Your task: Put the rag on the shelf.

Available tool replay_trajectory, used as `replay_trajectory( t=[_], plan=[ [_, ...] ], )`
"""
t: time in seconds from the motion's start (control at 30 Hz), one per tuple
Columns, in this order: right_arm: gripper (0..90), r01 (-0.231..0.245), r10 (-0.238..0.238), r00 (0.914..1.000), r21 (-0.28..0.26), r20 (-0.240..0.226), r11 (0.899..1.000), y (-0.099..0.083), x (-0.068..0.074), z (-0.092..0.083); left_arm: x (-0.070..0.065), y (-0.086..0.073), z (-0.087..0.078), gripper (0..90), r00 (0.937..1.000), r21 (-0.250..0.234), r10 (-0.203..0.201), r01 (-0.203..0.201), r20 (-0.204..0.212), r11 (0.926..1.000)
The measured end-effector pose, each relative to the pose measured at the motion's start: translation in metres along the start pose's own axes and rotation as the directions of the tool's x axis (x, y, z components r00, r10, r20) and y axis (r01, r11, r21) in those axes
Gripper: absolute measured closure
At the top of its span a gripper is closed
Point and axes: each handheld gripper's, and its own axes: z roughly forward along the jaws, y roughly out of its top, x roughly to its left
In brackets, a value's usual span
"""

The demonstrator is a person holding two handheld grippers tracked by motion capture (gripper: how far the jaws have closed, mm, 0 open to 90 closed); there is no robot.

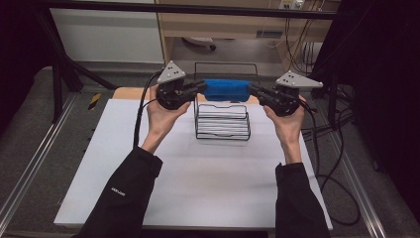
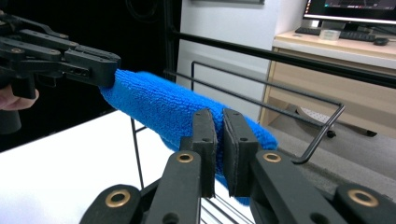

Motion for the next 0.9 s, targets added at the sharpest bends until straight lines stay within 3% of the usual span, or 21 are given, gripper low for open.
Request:
replay_trajectory(
  t=[0.2, 0.27, 0.4, 0.6, 0.73, 0.77, 0.83, 0.9],
  plan=[
    [80.4, 0.005, -0.005, 1.0, 0.012, -0.003, 1.0, -0.004, 0.0, 0.0, -0.002, -0.006, 0.002, 84.0, 1.0, 0.023, 0.003, -0.003, -0.001, 0.9997],
    [72.7, 0.001, -0.001, 0.9999, 0.011, -0.011, 1.0, -0.004, 0.0, -0.002, -0.002, -0.007, 0.003, 85.0, 1.0, 0.025, 0.007, -0.007, -0.007, 0.9997],
    [64.3, -0.026, 0.026, 0.9994, -0.024, -0.022, 0.999, 0.0, 0.0, -0.008, -0.002, -0.008, 0.003, 85.5, 0.9999, 0.023, 0.01, -0.01, -0.012, 0.9997],
    [60.1, -0.051, 0.048, 0.9979, -0.064, -0.042, 0.997, 0.005, 0.001, -0.009, -0.004, -0.01, 0.003, 85.5, 0.9993, 0.023, 0.033, -0.033, -0.015, 0.9992],
    [63.7, -0.066, 0.063, 0.9967, -0.066, -0.051, 0.996, 0.008, 0.003, -0.008, -0.004, -0.011, 0.004, 85.5, 0.999, 0.032, 0.042, -0.042, -0.016, 0.9986],
    [74.5, -0.078, 0.075, 0.9948, -0.049, -0.069, 0.996, 0.008, 0.004, -0.006, -0.004, -0.012, 0.004, 85.3, 0.999, 0.032, 0.042, -0.042, -0.015, 0.9986],
    [82.9, -0.084, 0.081, 0.994, -0.034, -0.074, 0.996, 0.008, 0.006, -0.004, -0.004, -0.013, 0.004, 85.0, 0.9989, 0.031, 0.045, -0.045, -0.014, 0.9985],
    [85.7, -0.088, 0.086, 0.9937, -0.022, -0.072, 0.996, 0.007, 0.007, -0.003, -0.004, -0.014, 0.004, 84.6, 0.999, 0.036, 0.044, -0.043, -0.009, 0.9984]
  ],
)
